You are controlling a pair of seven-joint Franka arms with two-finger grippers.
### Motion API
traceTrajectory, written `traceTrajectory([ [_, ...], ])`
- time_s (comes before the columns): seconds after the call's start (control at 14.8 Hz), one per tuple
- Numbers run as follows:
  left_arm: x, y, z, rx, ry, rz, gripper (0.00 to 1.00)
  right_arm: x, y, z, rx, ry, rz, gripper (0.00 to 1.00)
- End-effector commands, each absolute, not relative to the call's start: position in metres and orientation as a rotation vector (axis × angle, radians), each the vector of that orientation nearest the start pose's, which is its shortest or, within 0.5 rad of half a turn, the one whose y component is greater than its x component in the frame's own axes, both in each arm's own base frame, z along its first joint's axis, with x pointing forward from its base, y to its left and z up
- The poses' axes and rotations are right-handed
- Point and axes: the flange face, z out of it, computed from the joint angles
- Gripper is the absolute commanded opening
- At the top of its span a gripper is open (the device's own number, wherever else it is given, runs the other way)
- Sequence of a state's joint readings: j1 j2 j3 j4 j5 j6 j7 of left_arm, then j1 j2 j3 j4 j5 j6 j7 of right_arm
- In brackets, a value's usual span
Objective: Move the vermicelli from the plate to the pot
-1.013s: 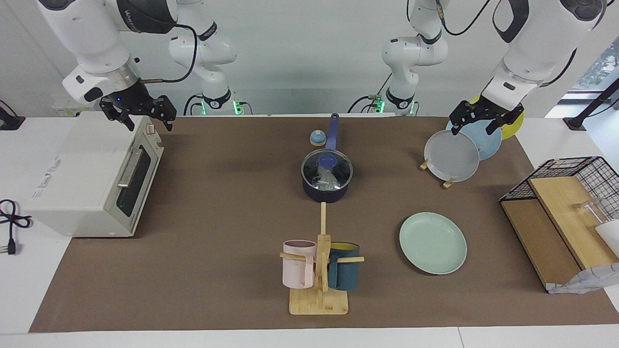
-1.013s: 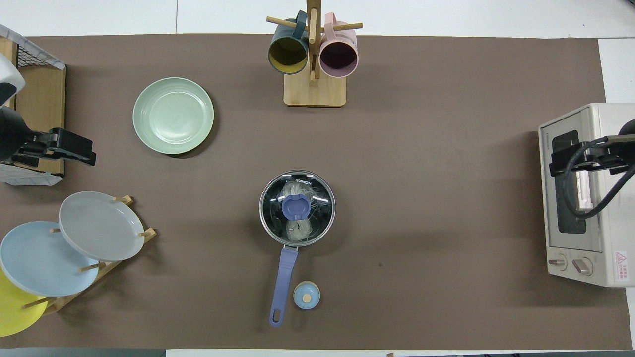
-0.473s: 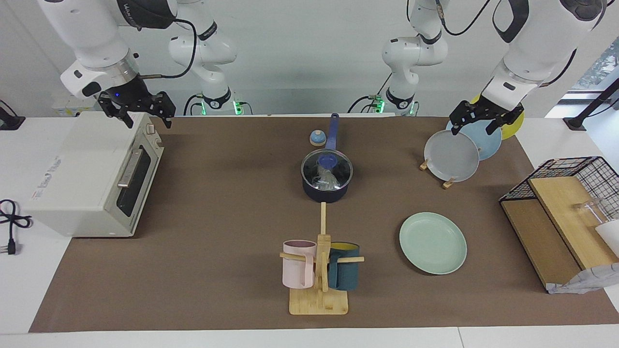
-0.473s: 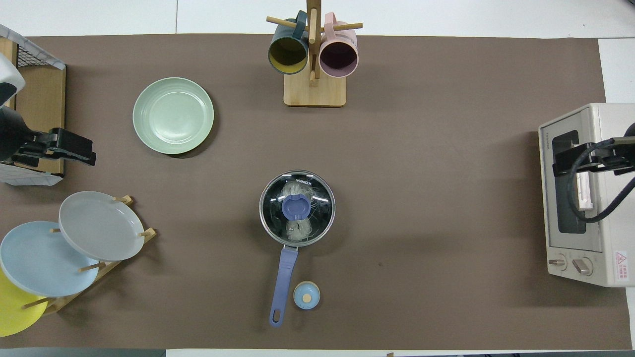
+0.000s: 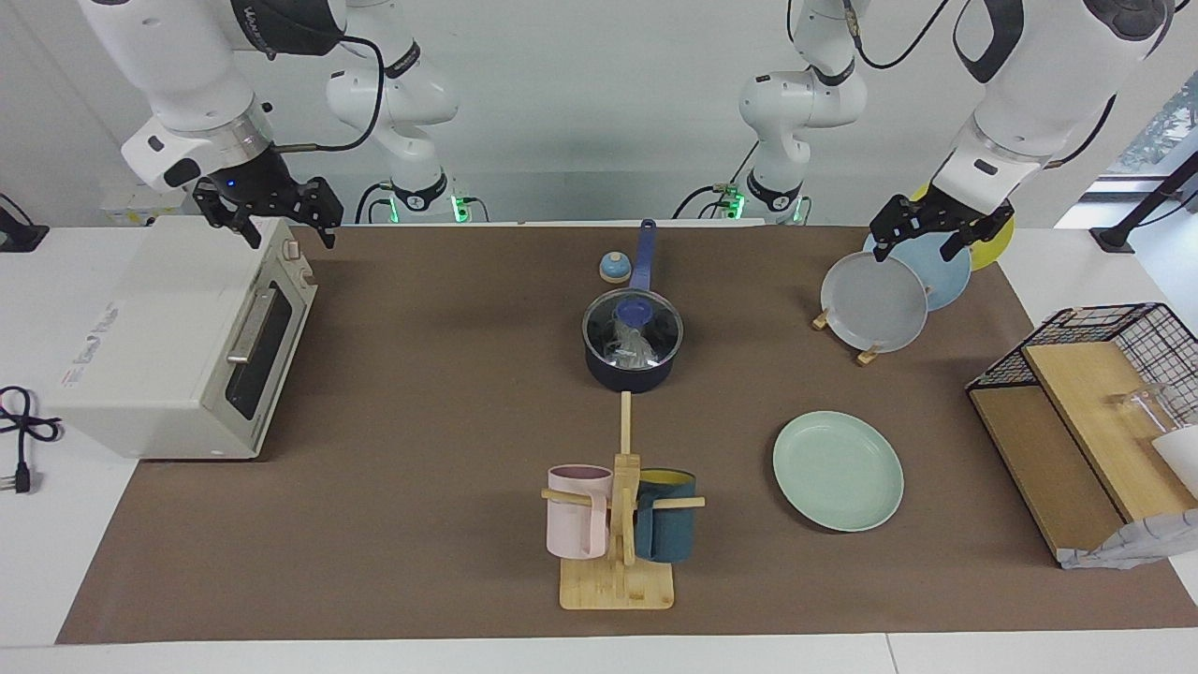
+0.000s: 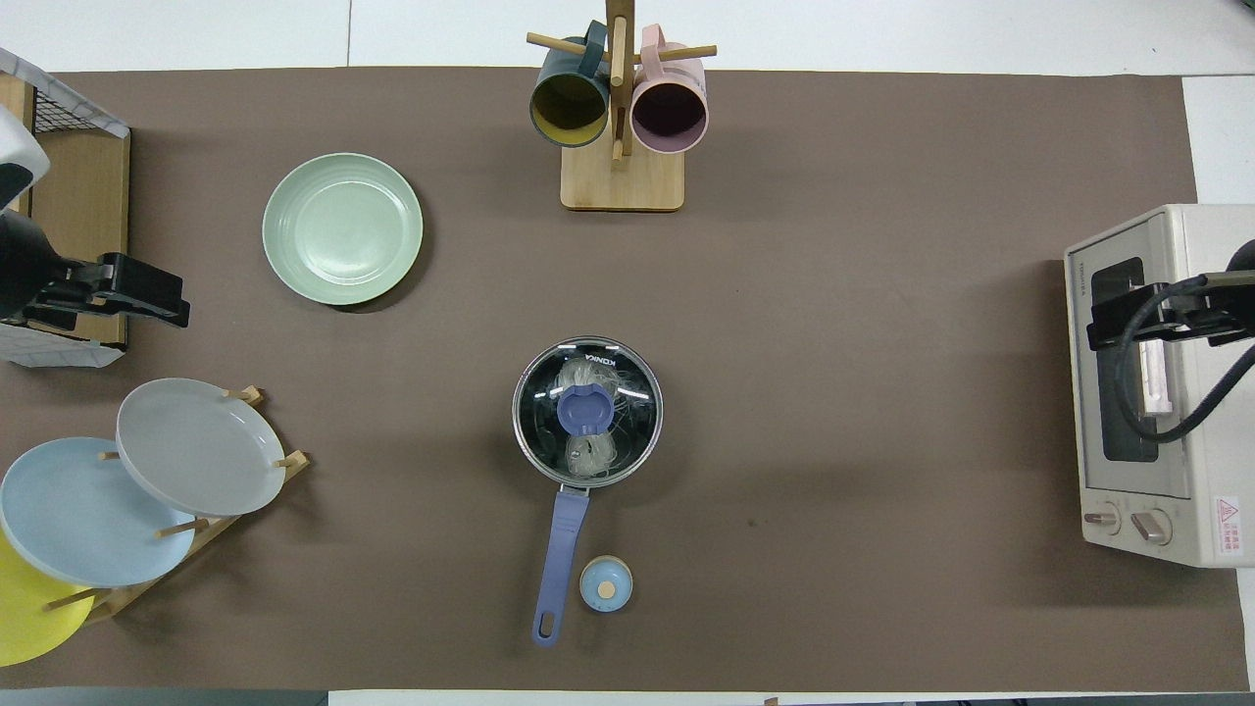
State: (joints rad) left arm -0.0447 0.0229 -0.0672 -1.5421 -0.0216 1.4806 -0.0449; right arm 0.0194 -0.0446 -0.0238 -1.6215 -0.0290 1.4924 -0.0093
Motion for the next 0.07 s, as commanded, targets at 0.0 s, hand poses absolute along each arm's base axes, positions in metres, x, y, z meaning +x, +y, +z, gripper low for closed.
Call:
traceTrajectory([
  [0.0,0.541,-0.0595,0.6185,-3.141,0.094,0.114,1.0,0.5276,-0.0063,0.6218,-3.155,-0.018,0.138,1.0],
])
